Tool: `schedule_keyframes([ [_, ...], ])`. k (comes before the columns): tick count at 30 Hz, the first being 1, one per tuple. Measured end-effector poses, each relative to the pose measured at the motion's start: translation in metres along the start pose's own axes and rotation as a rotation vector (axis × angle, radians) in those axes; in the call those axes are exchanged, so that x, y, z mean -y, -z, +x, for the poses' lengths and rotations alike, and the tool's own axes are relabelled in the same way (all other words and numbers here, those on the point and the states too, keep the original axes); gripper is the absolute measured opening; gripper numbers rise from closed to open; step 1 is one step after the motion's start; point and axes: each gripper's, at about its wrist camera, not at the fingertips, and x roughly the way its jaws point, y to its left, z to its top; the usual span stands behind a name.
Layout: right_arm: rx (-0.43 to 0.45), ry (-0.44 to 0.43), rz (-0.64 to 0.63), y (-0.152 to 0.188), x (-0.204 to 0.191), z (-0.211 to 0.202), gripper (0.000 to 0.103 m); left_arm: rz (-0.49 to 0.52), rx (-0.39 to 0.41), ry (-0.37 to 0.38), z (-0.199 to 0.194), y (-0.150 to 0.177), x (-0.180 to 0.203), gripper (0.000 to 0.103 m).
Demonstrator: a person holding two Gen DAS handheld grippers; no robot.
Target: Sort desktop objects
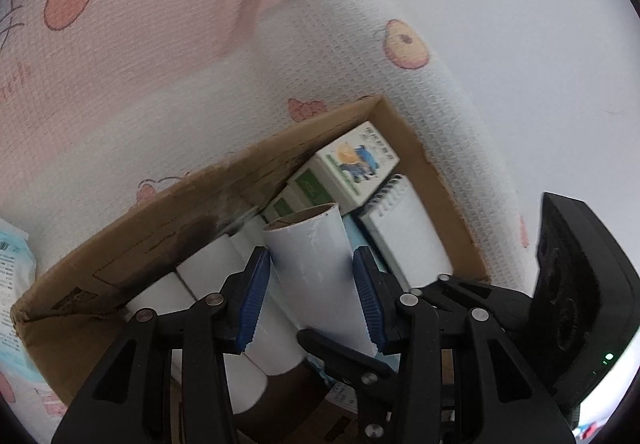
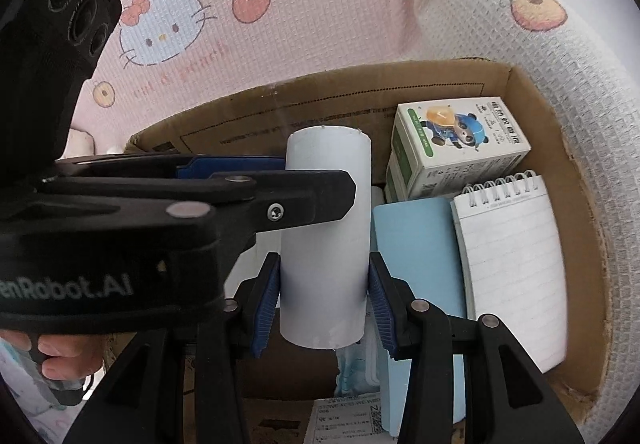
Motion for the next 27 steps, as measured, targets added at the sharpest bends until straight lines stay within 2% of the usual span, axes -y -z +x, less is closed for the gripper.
schedule_keyframes([
  [3,0.001,0.016,-0.027,-0.001,-0.004,0.003,0.040,-0.003,-0.015,-0.063,0.005,0.000,-0.005,0.047],
  [5,0.008,0.047,-0.058,-0.001,-0.007,0.002,0.040,-0.007,-0.025,-0.060,0.008,0.000,-0.007,0.047],
  [11,-0.004,0.040,-0.061,-0.002,-0.004,0.005,0.040,-0.019,-0.021,-0.064,0.009,0.000,-0.008,0.046],
  [13,0.000,0.035,-0.045,-0.003,-0.001,0.005,0.040,-0.010,-0.020,-0.058,0.009,0.001,-0.008,0.034],
  [14,0.009,0.026,-0.036,-0.002,0.000,0.004,0.038,-0.004,-0.020,-0.055,0.007,0.002,-0.007,0.032],
  [15,0.014,0.025,-0.033,-0.002,0.001,0.003,0.030,0.003,-0.018,-0.051,0.006,0.002,-0.006,0.029],
  [17,0.029,0.026,-0.019,-0.003,0.003,-0.001,0.021,0.017,-0.010,-0.047,0.006,0.002,-0.002,0.027],
  [19,0.041,-0.009,0.001,-0.005,0.007,-0.005,0.014,0.030,-0.008,-0.049,0.007,0.002,0.001,0.026],
  [24,0.012,0.050,-0.032,-0.009,0.001,0.004,0.012,0.066,-0.026,-0.056,0.011,0.003,0.006,0.026],
  [27,-0.009,0.069,-0.050,-0.012,-0.001,0.016,0.012,0.049,-0.047,-0.067,0.014,0.003,0.001,0.026],
])
